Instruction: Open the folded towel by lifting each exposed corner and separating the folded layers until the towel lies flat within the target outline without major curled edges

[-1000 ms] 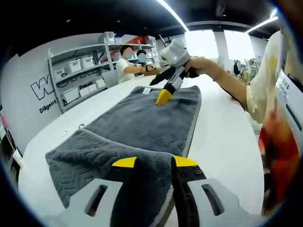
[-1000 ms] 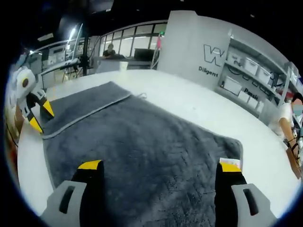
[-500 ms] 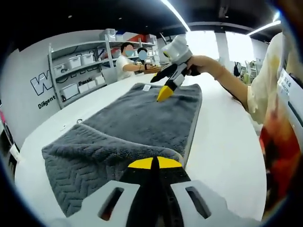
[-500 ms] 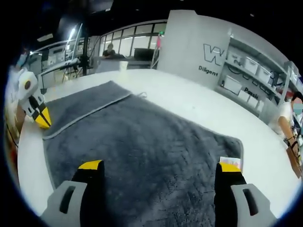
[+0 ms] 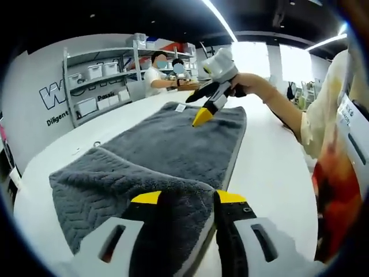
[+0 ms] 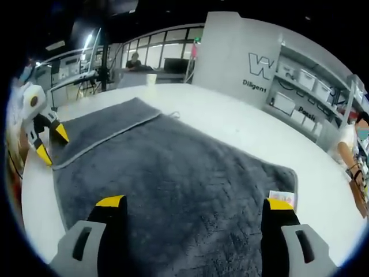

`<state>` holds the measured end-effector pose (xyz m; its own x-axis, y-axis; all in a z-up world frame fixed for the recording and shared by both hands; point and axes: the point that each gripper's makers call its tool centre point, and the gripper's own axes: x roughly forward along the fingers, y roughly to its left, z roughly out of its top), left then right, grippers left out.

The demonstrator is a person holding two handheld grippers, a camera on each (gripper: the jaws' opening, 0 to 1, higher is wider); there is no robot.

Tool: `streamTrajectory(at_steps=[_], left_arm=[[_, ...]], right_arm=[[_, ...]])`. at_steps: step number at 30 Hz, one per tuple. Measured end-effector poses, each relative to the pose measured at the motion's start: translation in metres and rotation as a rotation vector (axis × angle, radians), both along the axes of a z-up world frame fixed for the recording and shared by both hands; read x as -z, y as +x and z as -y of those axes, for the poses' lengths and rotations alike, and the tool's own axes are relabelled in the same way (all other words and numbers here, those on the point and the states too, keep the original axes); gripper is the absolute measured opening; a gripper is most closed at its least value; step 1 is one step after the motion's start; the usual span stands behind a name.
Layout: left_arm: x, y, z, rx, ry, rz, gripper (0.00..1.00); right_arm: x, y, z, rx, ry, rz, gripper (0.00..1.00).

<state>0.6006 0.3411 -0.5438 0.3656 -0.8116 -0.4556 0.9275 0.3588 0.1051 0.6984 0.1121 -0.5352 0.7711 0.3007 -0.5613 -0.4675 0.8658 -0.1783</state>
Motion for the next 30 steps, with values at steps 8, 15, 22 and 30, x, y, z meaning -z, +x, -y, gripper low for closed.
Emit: streamTrajectory(at_steps=[8, 15, 22, 30], left_arm=[[0.005, 0.004, -0.001, -0.019, 0.015, 0.002, 0.28], [0.007, 0.002, 0.001, -0.011, -0.005, -0.023, 0.13], [0.007, 0.005, -0.001, -0.018, -0.017, -0.030, 0.05], [-0.008, 0.012, -0.006, -0.062, -0.086, -0.022, 0.04]], right_arm=[[0.001, -0.001, 0.000, -0.003, -0.002, -0.004, 0.96], [0.001, 0.000, 0.000, -0.002, -0.001, -0.005, 0.96], [0.003, 0.000, 0.000, -0.007, -0.005, -0.010, 0.96], [0.001, 0.000, 0.002, -0.004, -0.004, -0.007, 0.96]])
